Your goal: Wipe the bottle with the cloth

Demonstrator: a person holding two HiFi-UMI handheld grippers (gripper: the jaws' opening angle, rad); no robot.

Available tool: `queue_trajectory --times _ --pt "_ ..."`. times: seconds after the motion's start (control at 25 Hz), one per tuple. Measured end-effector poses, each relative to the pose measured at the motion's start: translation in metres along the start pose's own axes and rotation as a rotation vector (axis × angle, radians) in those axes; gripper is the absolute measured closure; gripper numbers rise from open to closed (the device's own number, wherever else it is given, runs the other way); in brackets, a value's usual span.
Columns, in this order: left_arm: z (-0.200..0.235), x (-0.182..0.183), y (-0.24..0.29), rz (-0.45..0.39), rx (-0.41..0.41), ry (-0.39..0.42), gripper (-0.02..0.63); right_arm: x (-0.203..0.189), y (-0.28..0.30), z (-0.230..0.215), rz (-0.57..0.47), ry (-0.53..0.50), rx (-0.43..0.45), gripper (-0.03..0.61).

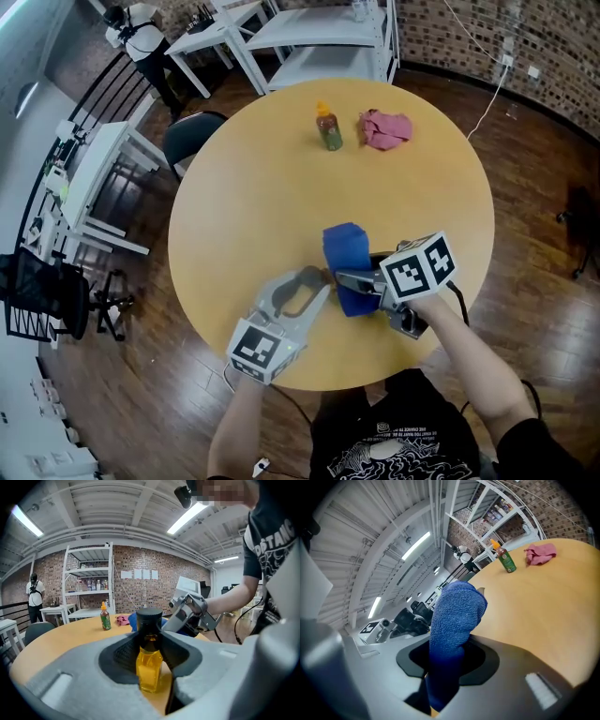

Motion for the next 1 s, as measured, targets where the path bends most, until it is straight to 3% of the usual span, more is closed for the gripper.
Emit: queue_trajectory --times 0.36,0.68,0.8,1.0 --pt "-0.001 -0.001 -0.001 0.003 0.014 -0.033 0.479 -0.037 0.033 -0.038 0.087 0.106 -0.092 0.449" --pt "-0.005 -0.001 0.0 -0.01 0.085 -0.085 0.48 -0.042 0.041 -0.051 0.128 0.108 -0.137 0.449" --pt "-0.007 -0.001 0.003 -0.007 0.114 -0.111 0.48 -0.042 0.027 -0.039 0.09 0.045 -0.143 0.449" --pt "-0.005 -0.001 0.002 -0.003 0.127 -0.127 0.48 -0.036 -0.01 0.015 -0.102 -0.159 -0.066 0.449"
Point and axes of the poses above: the fingertips, and each gripper's own axes: y forward along the fingers, z to its left, x out of its top, the point moved 8 cm from there along -y, backward along the fingers, and after that the axes turned 10 degrees about z, right-handed, at the moved point
